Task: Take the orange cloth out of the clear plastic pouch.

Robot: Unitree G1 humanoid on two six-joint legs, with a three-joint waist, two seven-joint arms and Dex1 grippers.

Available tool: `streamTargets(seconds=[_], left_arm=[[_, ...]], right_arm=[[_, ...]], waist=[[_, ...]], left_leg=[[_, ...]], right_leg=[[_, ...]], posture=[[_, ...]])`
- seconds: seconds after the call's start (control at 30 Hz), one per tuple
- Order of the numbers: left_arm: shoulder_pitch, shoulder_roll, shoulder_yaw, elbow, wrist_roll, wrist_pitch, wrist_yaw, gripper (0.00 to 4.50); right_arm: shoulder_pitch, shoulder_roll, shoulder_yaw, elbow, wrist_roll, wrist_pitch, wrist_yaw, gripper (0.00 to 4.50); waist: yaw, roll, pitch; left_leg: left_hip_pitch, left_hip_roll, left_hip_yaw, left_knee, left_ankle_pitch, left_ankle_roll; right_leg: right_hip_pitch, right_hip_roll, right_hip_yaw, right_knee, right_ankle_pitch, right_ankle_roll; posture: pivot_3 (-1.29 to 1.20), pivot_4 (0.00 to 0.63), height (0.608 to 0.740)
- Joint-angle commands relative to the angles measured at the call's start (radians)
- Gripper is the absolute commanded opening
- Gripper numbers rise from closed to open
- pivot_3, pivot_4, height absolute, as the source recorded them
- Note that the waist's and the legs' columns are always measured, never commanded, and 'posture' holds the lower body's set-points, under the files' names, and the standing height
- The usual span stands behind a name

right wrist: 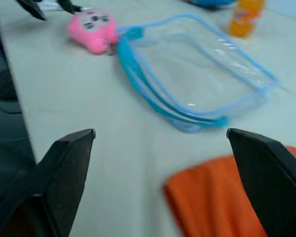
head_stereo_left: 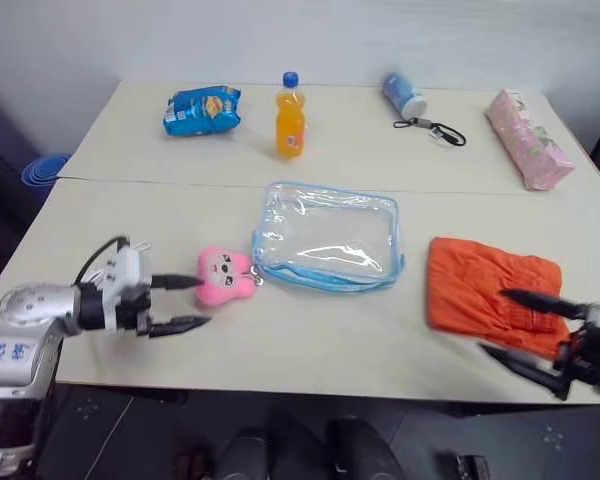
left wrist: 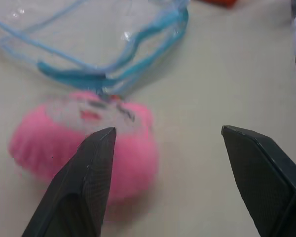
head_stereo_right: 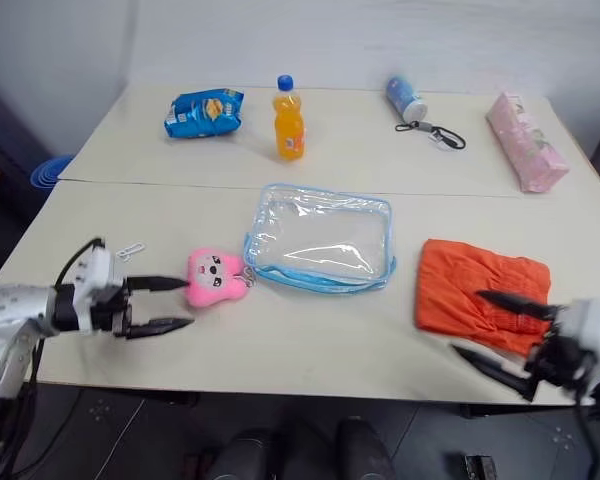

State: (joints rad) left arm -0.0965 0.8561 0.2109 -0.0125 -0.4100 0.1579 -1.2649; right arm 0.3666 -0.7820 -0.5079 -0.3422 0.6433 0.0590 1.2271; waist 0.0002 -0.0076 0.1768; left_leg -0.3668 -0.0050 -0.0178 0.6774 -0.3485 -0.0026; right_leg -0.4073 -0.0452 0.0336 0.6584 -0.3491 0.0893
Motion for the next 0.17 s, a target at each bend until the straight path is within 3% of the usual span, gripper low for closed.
streamTargets(seconds=[0.03, 0.17], left_arm=[[0.077, 0.008, 0.069, 0.067, 0.054, -0.208, -0.015, 3.59], [0.171, -0.015, 0.119, 0.052, 0.061, -0.245, 0.059, 3.59]], right_arm=[[-0.009, 0.046, 0.116, 0.002, -0.099, -0.117, 0.033, 4.47], [-0.035, 0.113, 0.187, 0.096, -0.195, -0.267, 0.022, 4.47]], waist=[[0.000, 0.000, 0.000], [-0.001, 0.000, 0.000]], left_leg=[[-0.001, 0.000, 0.000, 0.000, 0.000, 0.000], [-0.001, 0.000, 0.000, 0.001, -0.001, 0.002]], right_leg=[[0.000, 0.000, 0.000, 0.000, 0.000, 0.000], [-0.001, 0.000, 0.000, 0.000, 0.000, 0.000]], posture=[[0.00, 0.150, 0.740], [0.00, 0.150, 0.740]])
